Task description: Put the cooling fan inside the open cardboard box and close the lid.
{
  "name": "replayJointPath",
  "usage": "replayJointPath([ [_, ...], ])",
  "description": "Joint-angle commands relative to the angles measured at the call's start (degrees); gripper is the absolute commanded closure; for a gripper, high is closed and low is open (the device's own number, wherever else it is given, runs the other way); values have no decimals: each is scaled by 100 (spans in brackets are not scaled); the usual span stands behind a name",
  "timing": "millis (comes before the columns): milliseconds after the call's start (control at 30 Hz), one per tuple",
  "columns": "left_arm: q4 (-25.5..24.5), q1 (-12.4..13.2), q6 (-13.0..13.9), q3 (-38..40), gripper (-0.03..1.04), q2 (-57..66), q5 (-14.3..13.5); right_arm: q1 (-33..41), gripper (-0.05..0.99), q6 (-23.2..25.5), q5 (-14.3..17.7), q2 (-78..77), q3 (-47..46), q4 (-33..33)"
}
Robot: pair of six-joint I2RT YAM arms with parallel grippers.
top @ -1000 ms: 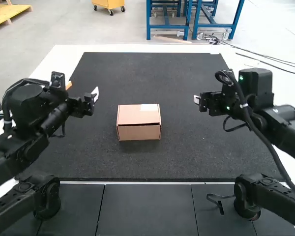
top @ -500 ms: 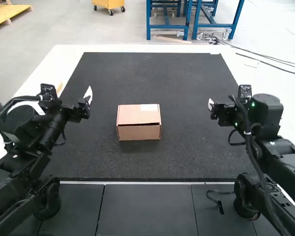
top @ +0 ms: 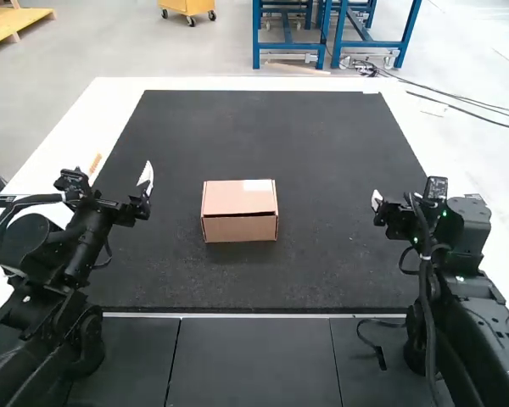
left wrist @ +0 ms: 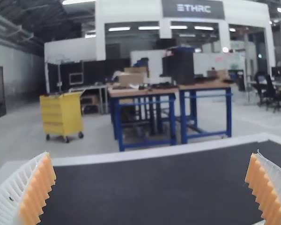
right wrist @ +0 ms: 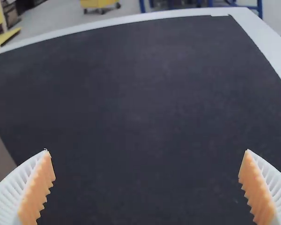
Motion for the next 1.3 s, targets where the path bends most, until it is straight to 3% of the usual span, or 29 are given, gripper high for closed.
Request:
replayJointPath([
  [0,-43,182,50,-43,5,-45,88,30,2,59,-151,-363,-117,113],
  [133,-131,445,23,-43,5,-45,80,258,3,-20,288,-644,-424,297],
  [333,-280,612,14,-43,5,-45,88,425,3,-20,596,-1303,-679,280],
  [400,-386,630,-153,-43,5,-45,80,416,3,-29,684,-1690,-714,139],
  [567,-403,630,-328,-43,5,-45,-52,276,3,-29,649,-1848,-723,-63],
  [667,-438,639,-188,-43,5,-45,-61,161,3,-29,508,-1848,-776,-72],
  [767,-561,674,-205,-34,5,-45,-70,144,3,-11,561,-1839,-881,-107],
  [867,-623,911,-276,-43,5,-45,-61,170,3,-37,702,-1839,-987,-186],
  [900,-623,1087,-293,-43,5,-45,-17,179,3,-73,763,-1839,-987,-274],
  [967,-685,1438,-451,-43,5,-45,554,188,3,-196,868,-1839,-987,-309],
  [1033,-772,1764,-460,-43,5,-45,862,188,3,-204,895,-1839,-987,-415],
  [1100,-1106,2045,-451,-34,5,-45,1424,188,3,-213,939,-1830,-987,-661],
  [1167,-1405,2238,-443,-43,4,-45,1486,188,3,-240,1220,-1830,-987,-907],
  [1267,-1643,2265,-267,-43,4,-45,1670,205,3,-275,1255,-1830,-996,-1126],
])
